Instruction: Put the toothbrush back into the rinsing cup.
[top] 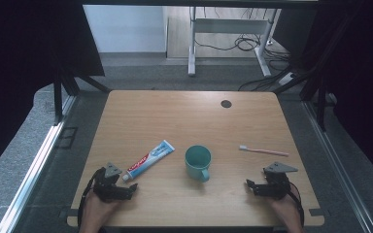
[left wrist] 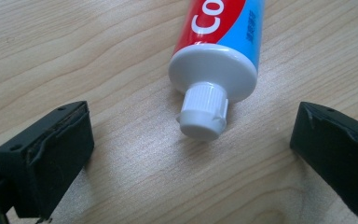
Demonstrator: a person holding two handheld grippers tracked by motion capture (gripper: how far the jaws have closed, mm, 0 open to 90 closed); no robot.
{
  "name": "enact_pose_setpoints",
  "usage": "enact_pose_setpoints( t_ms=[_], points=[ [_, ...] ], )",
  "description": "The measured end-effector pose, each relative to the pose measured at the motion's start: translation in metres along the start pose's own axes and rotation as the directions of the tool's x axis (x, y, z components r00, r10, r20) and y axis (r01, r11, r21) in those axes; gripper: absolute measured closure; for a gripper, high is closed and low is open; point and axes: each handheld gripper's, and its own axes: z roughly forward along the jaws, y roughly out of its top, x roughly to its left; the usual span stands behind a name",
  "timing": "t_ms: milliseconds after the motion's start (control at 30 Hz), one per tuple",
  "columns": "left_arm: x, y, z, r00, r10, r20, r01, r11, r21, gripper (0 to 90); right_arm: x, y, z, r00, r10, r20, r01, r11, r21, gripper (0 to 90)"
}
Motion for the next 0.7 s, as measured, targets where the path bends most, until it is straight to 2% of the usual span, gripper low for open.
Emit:
enact_pose_setpoints(
  t_ms=[133, 700],
  points=[
    [-0.0013, 0.0005, 0.0007, 0.9999, -0.015, -0.008, 0.015, 0.9999, -0.003, 0.0, 0.0, 0.0, 0.0, 1.0, 0.0, 0.0, 0.0, 1.0, 0.0, 12.5],
    [-0.0014, 0.0019, 0.002, 0.9997, -0.021, -0.014, 0.021, 0.9998, -0.004, 0.0, -0.0002, 0.0002, 0.0001, 1.0, -0.005, -0.007, 0.005, 1.0, 0.001, 12.5]
  ],
)
